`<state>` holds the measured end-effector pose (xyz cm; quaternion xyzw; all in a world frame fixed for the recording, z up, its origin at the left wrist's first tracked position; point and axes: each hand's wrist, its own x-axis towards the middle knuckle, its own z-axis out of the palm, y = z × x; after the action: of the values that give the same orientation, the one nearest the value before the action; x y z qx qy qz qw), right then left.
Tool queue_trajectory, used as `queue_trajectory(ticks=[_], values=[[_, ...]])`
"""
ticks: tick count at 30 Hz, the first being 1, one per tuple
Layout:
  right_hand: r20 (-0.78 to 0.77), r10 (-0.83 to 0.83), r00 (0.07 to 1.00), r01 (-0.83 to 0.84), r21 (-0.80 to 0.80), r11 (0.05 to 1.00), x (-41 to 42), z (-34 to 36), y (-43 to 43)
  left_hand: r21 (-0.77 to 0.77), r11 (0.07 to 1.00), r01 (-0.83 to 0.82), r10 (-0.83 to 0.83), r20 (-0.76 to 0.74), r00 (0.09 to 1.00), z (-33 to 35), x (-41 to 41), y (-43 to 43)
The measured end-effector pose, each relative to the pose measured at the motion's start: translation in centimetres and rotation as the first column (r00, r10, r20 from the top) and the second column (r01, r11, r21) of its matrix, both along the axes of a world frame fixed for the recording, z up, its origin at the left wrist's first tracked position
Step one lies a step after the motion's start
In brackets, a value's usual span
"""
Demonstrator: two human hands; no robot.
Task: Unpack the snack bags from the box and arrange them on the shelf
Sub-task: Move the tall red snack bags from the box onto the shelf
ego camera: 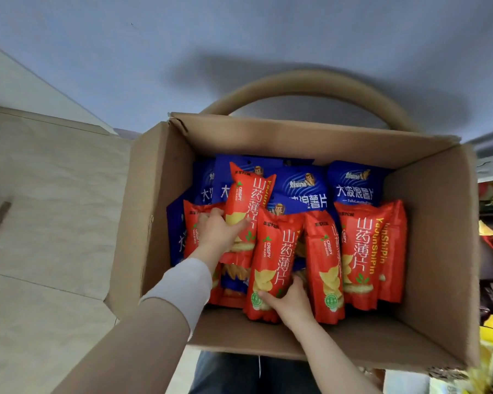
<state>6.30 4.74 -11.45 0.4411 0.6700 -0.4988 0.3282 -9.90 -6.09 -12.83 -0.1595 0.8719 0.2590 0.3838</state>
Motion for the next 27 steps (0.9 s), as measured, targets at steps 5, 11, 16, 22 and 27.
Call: queue_trajectory(ticks=[5, 11, 16, 22, 27], values=[[-0.054, -0.111, 0.992, 0.101, -0.174, 0.98, -0.2, 1.8, -0.6, 0.158, 0.985, -0.072, 0.074, -0.005, 0.997, 1.9, 0.2, -0.3], [-0.152, -0.193, 0.969, 0.163, -0.189, 0.968, -0.9, 6.5, -1.3, 0.419, 0.882, -0.214, 0.238, -0.007, 0.971, 6.6, -1.7, -3.9], [-0.303, -0.346, 0.888, 0.317, -0.142, 0.938, -1.1, 11.2, -0.3, 0.66, 0.724, -0.201, 0.227, 0.048, 0.973, 12.2, -4.0, -4.5], [-0.445, -0.522, 0.728, 0.496, -0.184, 0.848, 3.1, 17.9, 3.2, 0.855, 0.518, 0.022, -0.027, -0.01, 1.0, 21.2, -3.0, 2.0], [-0.574, -0.558, 0.6, 0.53, -0.238, 0.814, 9.9, 23.6, 7.4, 0.945, 0.315, 0.094, -0.142, -0.051, 0.989, 28.2, 1.5, 10.1]])
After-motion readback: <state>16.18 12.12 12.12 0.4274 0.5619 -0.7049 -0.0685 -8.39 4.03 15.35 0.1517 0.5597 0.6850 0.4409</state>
